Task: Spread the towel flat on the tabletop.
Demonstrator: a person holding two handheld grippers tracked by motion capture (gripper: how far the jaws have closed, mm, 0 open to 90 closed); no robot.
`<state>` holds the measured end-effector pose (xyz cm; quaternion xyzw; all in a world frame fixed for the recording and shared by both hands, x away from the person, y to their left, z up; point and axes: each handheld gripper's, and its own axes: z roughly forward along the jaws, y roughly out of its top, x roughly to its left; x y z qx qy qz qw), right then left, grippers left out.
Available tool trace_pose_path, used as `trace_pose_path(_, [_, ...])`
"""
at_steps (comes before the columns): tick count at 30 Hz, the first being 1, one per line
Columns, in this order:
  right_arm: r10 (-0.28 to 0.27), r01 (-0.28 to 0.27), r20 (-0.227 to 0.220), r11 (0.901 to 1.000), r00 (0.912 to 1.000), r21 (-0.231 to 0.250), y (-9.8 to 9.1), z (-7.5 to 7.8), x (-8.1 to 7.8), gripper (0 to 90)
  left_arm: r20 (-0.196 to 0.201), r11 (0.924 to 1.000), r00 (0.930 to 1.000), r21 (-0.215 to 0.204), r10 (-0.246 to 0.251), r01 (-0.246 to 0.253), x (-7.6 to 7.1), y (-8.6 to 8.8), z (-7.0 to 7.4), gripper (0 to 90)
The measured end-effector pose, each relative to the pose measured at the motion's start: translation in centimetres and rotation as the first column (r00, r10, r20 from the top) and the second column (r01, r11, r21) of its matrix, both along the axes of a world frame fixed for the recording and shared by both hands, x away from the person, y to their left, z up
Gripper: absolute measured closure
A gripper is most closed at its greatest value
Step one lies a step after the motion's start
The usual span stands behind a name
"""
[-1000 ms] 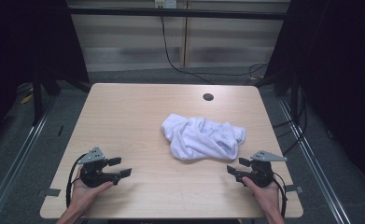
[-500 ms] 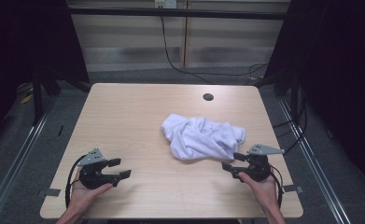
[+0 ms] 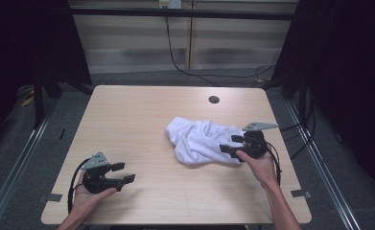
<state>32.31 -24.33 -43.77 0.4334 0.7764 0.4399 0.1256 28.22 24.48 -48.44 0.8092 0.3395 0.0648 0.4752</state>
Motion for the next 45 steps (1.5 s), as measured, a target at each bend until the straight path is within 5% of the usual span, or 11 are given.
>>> trace_pose_path(7, [0.056,-0.055,-0.038,0.9985,0.9978,0.004,1.3,-0.2,2.7,27.4,0.006,1.0,1.0,0.001,0.003,-0.003,0.0,0.2,0.1,31.3])
trace_pose_path(13, [0.043,-0.046,-0.084,0.998,0.9955,-0.042,2.0,-2.4,5.1,26.8,0.008,1.0,0.9999,-0.001,0.008,-0.008,0.0,0.4,0.1,31.2])
trace_pose_path(20, [0.02,-0.032,-0.116,0.9945,0.993,-0.099,2.9,-4.8,5.8,25.3,0.003,1.0,1.0,0.0,0.008,-0.008,0.1,0.3,0.0,31.1])
trace_pose_path(23, [0.015,-0.03,-0.12,0.9909,0.9927,-0.131,3.2,-5.1,5.7,27.5,0.002,1.0,1.0,0.001,0.007,-0.007,0.1,0.3,0.0,31.1])
trace_pose_path(24, [0.01,-0.029,-0.115,0.9867,0.9933,-0.16,3.6,-5.3,5.4,35.9,-0.001,1.0,1.0,-0.001,0.008,-0.008,0.2,0.3,-0.1,31.1])
trace_pose_path(29, [0.017,-0.026,-0.089,0.9937,0.9959,-0.109,3.3,-5.8,4.5,65.7,-0.001,0.9999,0.9999,0.004,0.013,-0.013,0.3,0.3,-0.2,31.1])
trace_pose_path(31, [0.009,-0.014,-0.075,0.9975,0.9972,-0.069,3.2,-6.1,3.8,71.0,0.0,0.9999,0.9999,0.005,0.016,-0.016,0.2,0.3,-0.1,31.1])
trace_pose_path(45, [0.112,-0.113,-0.072,0.9934,0.9911,-0.02,6.2,-6.3,-1.6,73.3,0.0,0.9999,0.9999,0.0,0.011,-0.011,-0.1,0.1,0.0,31.3])
